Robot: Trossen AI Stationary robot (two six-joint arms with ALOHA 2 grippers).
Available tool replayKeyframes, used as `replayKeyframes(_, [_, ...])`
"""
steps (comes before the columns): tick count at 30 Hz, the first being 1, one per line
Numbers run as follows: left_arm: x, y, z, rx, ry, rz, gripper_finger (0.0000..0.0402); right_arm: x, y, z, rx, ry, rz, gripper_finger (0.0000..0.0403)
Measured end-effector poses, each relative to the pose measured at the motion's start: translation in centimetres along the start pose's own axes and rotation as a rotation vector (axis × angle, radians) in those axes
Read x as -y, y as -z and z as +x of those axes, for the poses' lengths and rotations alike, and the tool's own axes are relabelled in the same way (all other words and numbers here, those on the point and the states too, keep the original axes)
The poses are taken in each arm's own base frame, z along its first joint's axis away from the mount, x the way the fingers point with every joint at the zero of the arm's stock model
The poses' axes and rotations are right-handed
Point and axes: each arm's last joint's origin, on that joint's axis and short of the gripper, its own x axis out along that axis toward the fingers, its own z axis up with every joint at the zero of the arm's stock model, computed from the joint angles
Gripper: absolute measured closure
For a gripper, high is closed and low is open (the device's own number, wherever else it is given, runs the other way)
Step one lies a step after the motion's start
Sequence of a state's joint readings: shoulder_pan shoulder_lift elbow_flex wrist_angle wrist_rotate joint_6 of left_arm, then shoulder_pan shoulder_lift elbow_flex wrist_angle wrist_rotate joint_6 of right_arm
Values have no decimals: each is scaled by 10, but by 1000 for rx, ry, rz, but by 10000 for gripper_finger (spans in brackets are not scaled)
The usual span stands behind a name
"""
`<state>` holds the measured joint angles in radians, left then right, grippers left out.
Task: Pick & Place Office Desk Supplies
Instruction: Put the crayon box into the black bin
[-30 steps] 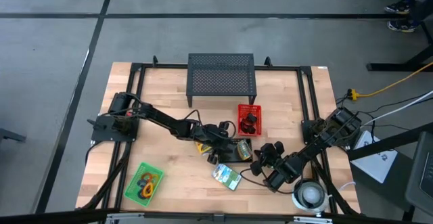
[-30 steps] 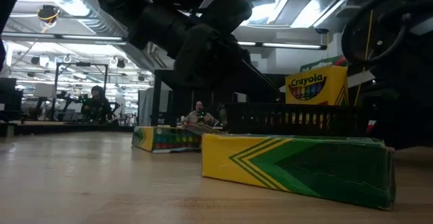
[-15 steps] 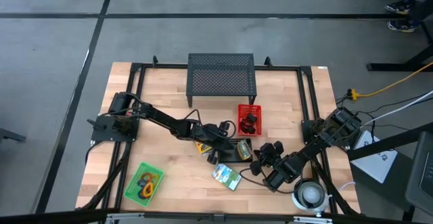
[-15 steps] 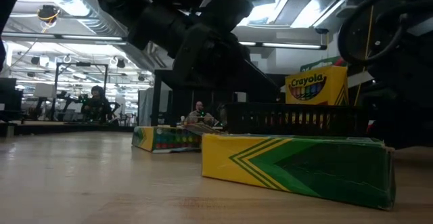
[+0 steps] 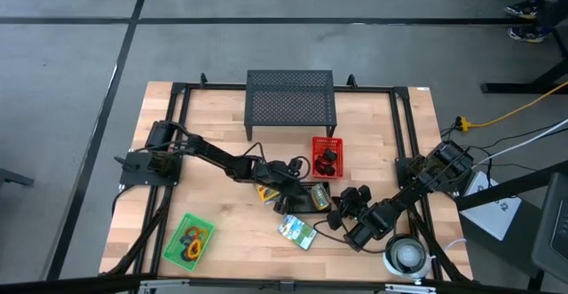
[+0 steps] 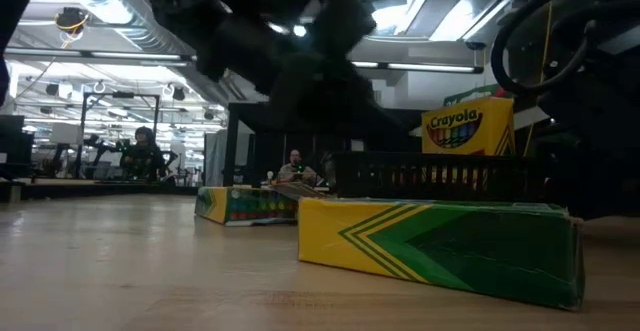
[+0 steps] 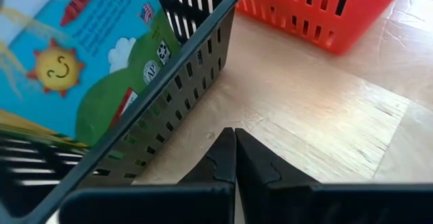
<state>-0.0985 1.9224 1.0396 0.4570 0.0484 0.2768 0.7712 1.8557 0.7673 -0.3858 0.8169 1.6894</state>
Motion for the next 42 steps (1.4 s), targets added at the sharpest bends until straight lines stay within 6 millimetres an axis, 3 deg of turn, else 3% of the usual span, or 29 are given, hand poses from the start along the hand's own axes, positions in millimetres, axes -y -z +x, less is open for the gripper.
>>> replayKeyframes(10, [-4, 2, 22, -7, 27, -8, 400, 0, 0, 0, 0, -3, 0, 403])
replayKeyframes(24, [-17, 9, 21, -44, 49, -28, 400, -1, 0, 0, -1, -6, -4, 403])
replayKeyframes(42, [-17, 12, 22, -52, 94, -36, 400, -2, 0, 0, -1, -10, 1, 403])
